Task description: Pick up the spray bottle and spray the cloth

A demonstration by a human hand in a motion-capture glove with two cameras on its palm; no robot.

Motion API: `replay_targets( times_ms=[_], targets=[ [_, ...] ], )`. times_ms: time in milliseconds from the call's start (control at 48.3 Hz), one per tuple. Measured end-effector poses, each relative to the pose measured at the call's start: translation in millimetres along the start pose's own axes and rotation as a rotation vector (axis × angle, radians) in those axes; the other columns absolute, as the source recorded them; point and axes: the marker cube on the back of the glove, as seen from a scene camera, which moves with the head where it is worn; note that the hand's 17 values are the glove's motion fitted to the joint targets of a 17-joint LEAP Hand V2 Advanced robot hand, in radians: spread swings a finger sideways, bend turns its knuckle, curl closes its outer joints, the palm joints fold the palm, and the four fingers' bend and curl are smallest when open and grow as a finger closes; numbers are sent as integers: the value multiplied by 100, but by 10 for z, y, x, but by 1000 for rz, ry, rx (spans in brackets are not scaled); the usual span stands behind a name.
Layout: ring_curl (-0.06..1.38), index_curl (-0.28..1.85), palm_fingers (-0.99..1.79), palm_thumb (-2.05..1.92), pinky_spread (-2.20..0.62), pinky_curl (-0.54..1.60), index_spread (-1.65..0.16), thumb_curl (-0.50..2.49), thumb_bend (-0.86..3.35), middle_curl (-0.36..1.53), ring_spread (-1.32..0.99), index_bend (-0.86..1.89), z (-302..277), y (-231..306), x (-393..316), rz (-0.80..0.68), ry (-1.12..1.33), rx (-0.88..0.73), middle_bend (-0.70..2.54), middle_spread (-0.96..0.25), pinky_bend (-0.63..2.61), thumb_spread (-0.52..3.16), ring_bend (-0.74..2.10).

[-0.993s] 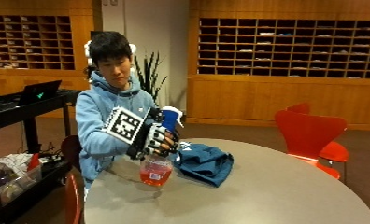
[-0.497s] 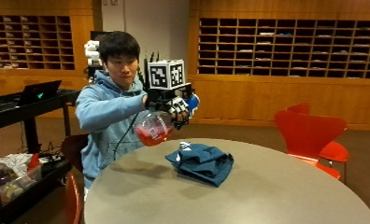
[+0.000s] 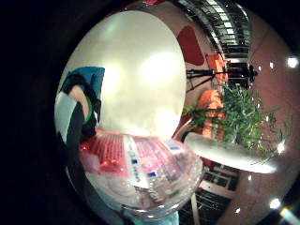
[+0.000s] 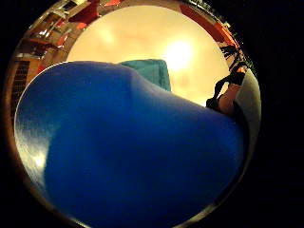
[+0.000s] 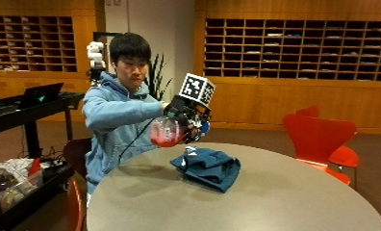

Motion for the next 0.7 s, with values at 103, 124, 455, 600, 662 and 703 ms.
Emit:
replay_targets(
  times_ms=[103,124,455,600,662,703],
  targets=[
    [43,51,136,89,-28,42,-23,75,-4,48,-21,33,-3,-28,-48,-7,8,-14,51,-15,40,23,49],
    [43,51,136,89,-28,42,-23,75,-4,48,-21,33,-14,-27,-60,-8,12,-15,51,-15,41,23,48],
    [43,51,136,89,-29,42,-23,76,-4,48,-21,32,-253,4,-97,-4,62,11,51,-14,41,24,48],
    [43,51,136,89,-29,42,-23,76,-4,48,-21,32,-164,-30,-142,-10,26,-22,51,-14,40,24,48],
    [43,51,136,89,-29,42,-23,76,-4,48,-21,32,-127,-42,-170,-23,15,-24,51,-15,40,24,48],
    [43,51,136,89,-29,42,-23,76,-4,48,-21,32,-116,-47,-188,-31,0,-20,51,-15,40,24,48]
  ],
)
